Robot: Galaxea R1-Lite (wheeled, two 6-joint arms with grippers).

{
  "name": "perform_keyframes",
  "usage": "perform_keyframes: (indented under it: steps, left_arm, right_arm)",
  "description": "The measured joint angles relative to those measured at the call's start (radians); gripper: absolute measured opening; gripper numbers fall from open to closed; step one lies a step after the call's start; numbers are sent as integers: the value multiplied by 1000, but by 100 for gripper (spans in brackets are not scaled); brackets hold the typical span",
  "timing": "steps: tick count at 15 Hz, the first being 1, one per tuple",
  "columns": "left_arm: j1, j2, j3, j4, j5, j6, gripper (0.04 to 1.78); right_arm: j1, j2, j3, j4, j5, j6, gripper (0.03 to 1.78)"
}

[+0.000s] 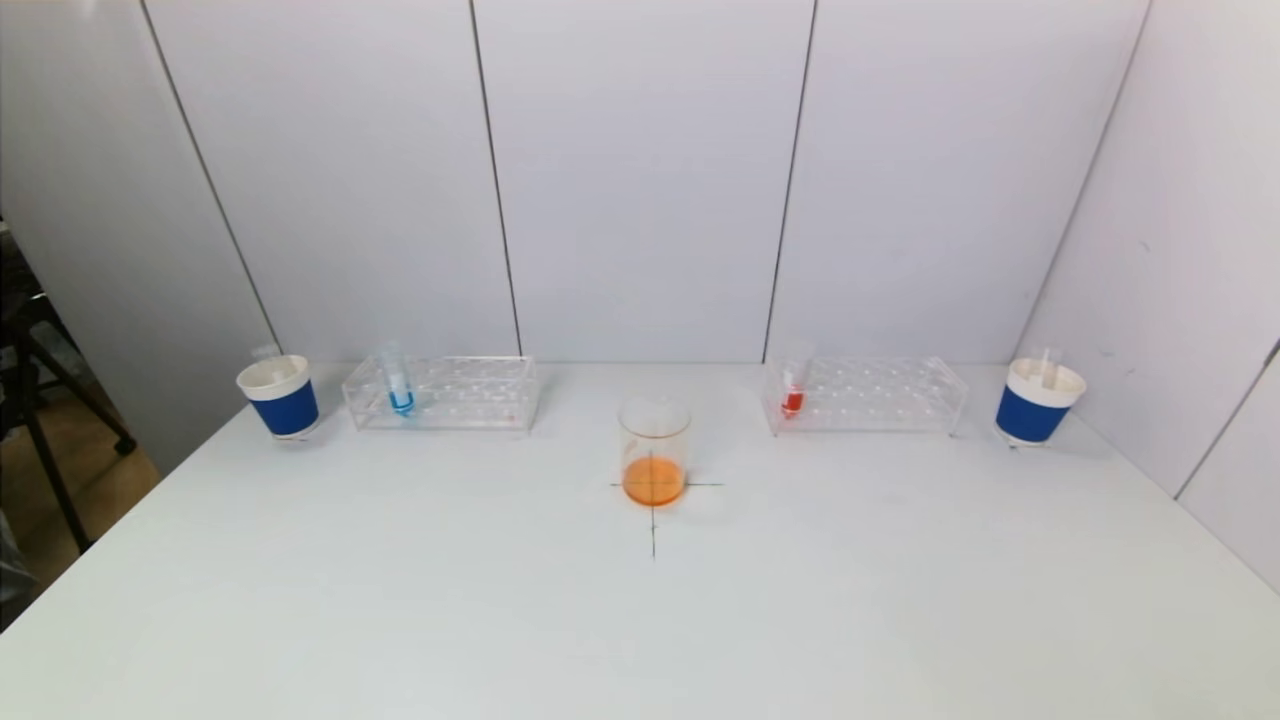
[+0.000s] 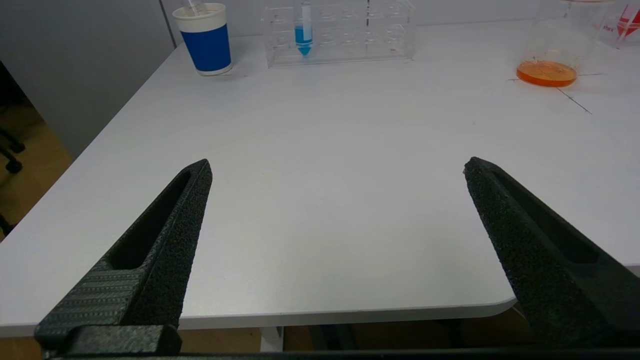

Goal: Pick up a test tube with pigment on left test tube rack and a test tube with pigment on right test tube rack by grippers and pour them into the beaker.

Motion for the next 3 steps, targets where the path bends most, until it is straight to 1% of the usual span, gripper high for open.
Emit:
perform_keyframes:
  steps: [3]
  left_arm:
    - [0,0,0,0,0,0,176]
  right_arm:
    - [0,0,0,-1,0,1,176]
